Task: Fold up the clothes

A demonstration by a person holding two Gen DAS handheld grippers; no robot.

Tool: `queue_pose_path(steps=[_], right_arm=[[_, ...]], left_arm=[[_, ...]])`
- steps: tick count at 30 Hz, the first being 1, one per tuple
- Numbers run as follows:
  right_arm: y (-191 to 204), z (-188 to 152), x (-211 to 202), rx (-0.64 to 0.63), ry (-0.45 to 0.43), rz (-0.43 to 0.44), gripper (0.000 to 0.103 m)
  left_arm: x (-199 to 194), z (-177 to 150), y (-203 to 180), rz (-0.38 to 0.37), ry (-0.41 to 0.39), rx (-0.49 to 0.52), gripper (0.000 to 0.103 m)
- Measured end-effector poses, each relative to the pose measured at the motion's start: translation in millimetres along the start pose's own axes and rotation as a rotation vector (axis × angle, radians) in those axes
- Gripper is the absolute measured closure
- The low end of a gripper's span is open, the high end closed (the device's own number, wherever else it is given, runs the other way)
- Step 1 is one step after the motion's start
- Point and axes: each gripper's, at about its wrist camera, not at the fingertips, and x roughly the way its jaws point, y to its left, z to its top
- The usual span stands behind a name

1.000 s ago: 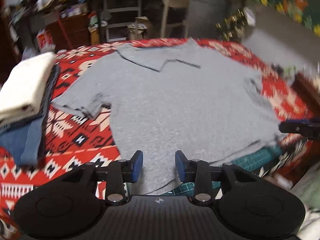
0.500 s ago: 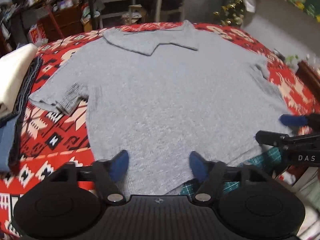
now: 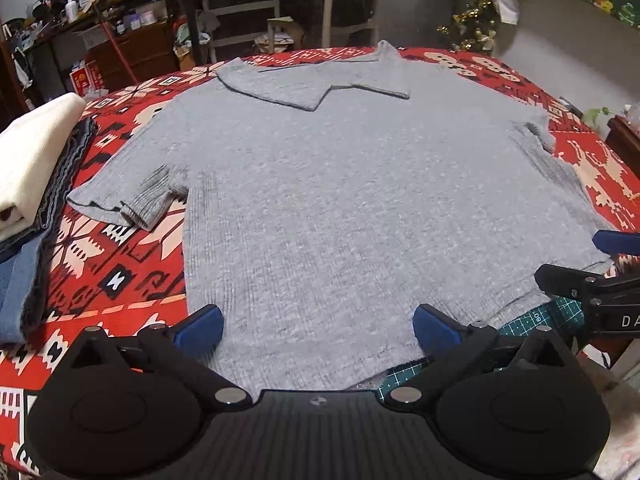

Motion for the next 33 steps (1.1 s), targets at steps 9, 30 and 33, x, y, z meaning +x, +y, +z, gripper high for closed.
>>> queue_pose_path(steps=[9, 30, 33], right_arm=[[1, 0, 2, -0.003, -0.014, 0.003, 0.001], [3, 13, -45, -0.235, -0.086, 0.160, 0.050], [16, 10, -45, -0.267, -0.059, 0.246, 0.070]], left_arm=[[-2, -5, 0, -0.011, -0.042, 0.011, 0.000], [-59, -39, -19, -0.082, -0.135, 0.539, 0.069], [-58, -44, -18, -0.095, -0.116, 0.542, 0.081]])
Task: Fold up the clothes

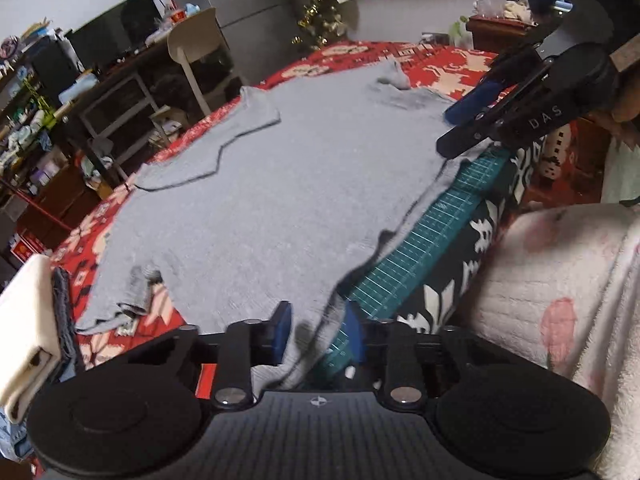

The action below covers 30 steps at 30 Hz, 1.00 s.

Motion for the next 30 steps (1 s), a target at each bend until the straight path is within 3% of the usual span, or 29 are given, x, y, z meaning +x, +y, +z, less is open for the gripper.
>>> queue_pose_path(steps=[2, 4, 10, 15, 16, 18, 20, 24, 30], right_arm=[[12, 2, 4, -0.034, 0.012, 0.053, 0.072], [26, 3, 10, -0.070, 0.028, 0.102, 0.072], [53, 6, 32, -0.110, 0.081, 0.194, 0.072], [60, 8, 45, -0.121, 0.095, 0.206, 0.073], [60, 9, 47, -0.120, 0.094, 0.204, 0.075], [59, 12, 50, -0.113, 0.099, 0.202, 0.090], [58, 15, 51, -0.122, 0.108, 0.199, 0.101], [58, 18, 52, -0.158, 0.129, 0.193, 0.103], [52, 22, 36, -0.120, 0.117, 0.258, 0.102]], left_arm=[[1, -1, -1, -0.014, 0.007, -0.005, 0.089], [3, -2, -3, -0.025, 0.013, -0.011, 0.090], [12, -4, -4, -0.035, 0.003, -0.070, 0.086], [18, 0, 2, -0.027, -0.003, -0.116, 0.081], [18, 1, 3, -0.029, -0.002, -0.120, 0.081], [19, 1, 6, -0.052, -0.001, -0.139, 0.086], [21, 1, 14, -0.100, 0.012, -0.198, 0.100], [15, 1, 24, -0.137, 0.033, -0.237, 0.101], [-5, 0, 33, -0.147, 0.021, -0.260, 0.103]])
